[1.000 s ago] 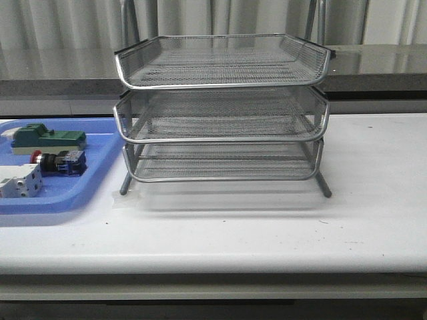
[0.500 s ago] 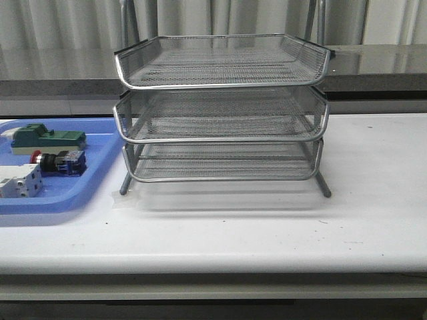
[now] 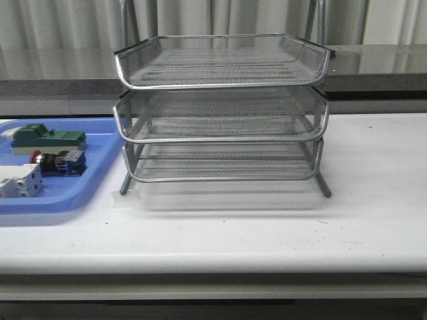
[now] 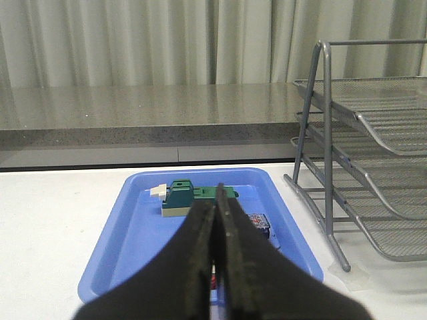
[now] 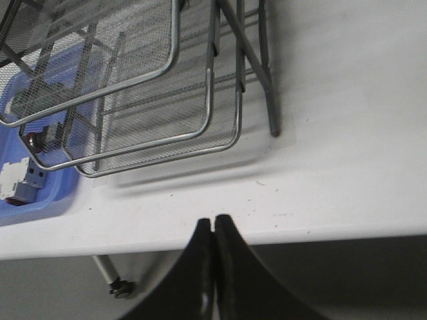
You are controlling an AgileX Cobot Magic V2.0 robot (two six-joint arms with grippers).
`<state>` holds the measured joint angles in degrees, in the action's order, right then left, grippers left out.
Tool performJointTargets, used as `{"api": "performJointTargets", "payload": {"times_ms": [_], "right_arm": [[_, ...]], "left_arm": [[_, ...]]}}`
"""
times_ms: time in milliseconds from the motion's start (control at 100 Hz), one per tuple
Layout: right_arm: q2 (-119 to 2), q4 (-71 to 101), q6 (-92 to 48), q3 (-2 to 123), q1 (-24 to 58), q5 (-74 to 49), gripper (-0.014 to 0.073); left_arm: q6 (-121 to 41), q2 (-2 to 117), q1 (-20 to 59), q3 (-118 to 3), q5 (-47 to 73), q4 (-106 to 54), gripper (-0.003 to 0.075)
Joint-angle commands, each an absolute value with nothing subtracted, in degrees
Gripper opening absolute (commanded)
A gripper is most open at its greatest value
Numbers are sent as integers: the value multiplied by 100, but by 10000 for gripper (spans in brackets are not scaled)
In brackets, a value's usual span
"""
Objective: Place button on rack with both arms
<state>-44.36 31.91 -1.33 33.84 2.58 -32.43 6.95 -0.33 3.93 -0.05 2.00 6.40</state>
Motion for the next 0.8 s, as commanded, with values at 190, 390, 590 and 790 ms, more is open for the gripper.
{"api": "performJointTargets", "payload": {"times_ms": [190, 390, 590, 790], "right_arm": [[-5380, 4377, -152, 3589, 226, -2943, 7], [-5771, 4606, -152, 3589, 226, -2933, 310], [-5982, 4678, -157, 3589, 230, -2578, 381], [-6385, 5487, -762, 3589, 230, -2304, 381]], "left_arm": [[739, -206, 436, 276, -305, 610, -20], [739, -206, 436, 276, -305, 610, -20], [739, -206, 436, 276, -305, 610, -20], [739, -206, 436, 276, -305, 610, -20]]}}
